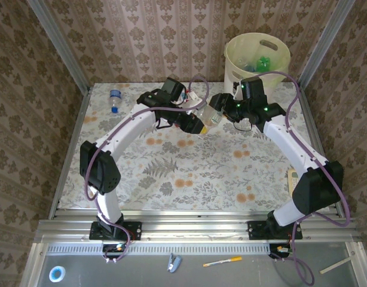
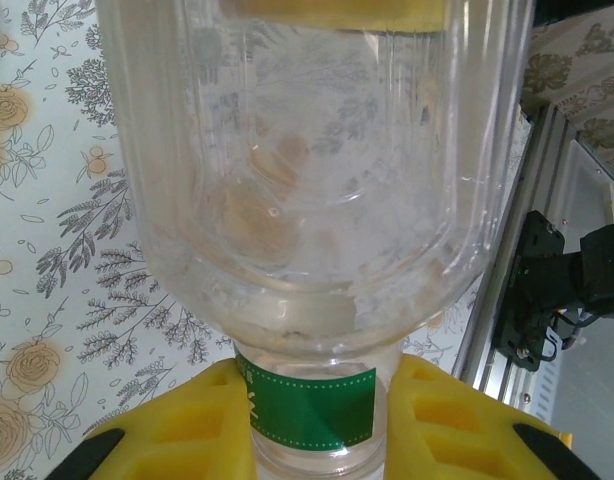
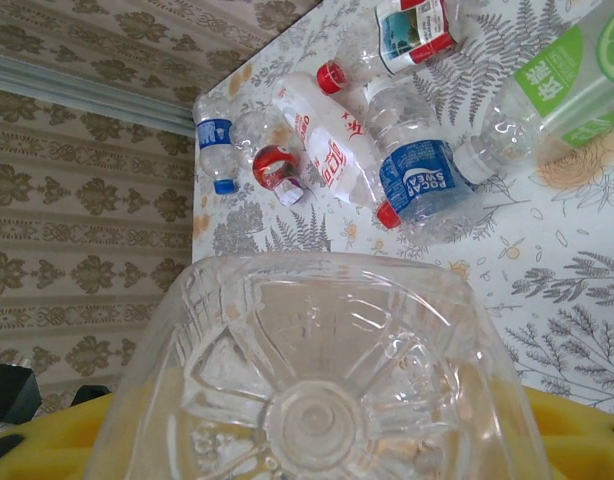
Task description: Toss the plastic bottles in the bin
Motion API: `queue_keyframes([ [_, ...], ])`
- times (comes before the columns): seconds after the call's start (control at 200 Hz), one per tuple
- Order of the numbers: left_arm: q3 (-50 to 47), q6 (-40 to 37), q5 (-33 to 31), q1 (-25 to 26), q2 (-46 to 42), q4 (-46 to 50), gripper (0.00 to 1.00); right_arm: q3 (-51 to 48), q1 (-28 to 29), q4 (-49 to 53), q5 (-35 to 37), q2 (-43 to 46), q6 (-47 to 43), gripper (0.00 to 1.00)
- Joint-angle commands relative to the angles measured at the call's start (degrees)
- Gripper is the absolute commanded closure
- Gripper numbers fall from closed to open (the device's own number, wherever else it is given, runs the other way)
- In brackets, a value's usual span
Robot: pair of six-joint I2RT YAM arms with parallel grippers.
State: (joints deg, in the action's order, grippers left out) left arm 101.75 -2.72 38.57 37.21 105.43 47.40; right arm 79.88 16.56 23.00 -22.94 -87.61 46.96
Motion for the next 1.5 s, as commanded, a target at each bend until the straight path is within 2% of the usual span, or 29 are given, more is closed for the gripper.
queue_keyframes([
  [0.0,1.0,-0.9,0.7,0.4,-0.9,-2.9,0.87,1.5,0.4,2.7,0.9,-0.9,0.8,0.45],
  [0.04,1.0,-0.1,1.1,0.3,-1.1,-3.5,0.80,1.4,0.4,3.0,1.3,-0.7,1.0,0.48],
  [0.23,1.1,4.3,3.2,0.0,-2.7,-9.6,0.27,-1.4,-0.9,2.0,1.9,1.0,3.6,0.54],
  [0.345,1.4,5.5,3.3,-0.1,-3.6,-11.8,0.09,-4.3,-1.9,0.6,2.5,3.0,5.4,0.59],
  [0.355,1.5,5.5,3.3,-0.1,-3.7,-11.9,0.03,-4.5,-1.9,0.6,2.6,3.1,5.5,0.60],
  [0.37,1.7,5.7,3.2,-0.2,-3.8,-12.1,0.01,-4.8,-2.1,0.5,2.7,3.3,5.6,0.61],
  [0.655,1.9,8.2,2.9,-1.8,-6.4,-15.7,0.00,-12.7,-5.5,-1.8,4.3,7.5,9.2,0.68],
  [0.9,1.3,9.4,0.6,-3.5,-7.7,-16.7,0.00,-21.1,-9.4,-2.6,6.4,14.4,11.8,0.73],
  [1.495,-1.6,11.2,-1.2,-6.7,-9.0,-18.5,0.00,-43.7,-17.8,-5.1,8.2,27.4,18.0,0.78],
])
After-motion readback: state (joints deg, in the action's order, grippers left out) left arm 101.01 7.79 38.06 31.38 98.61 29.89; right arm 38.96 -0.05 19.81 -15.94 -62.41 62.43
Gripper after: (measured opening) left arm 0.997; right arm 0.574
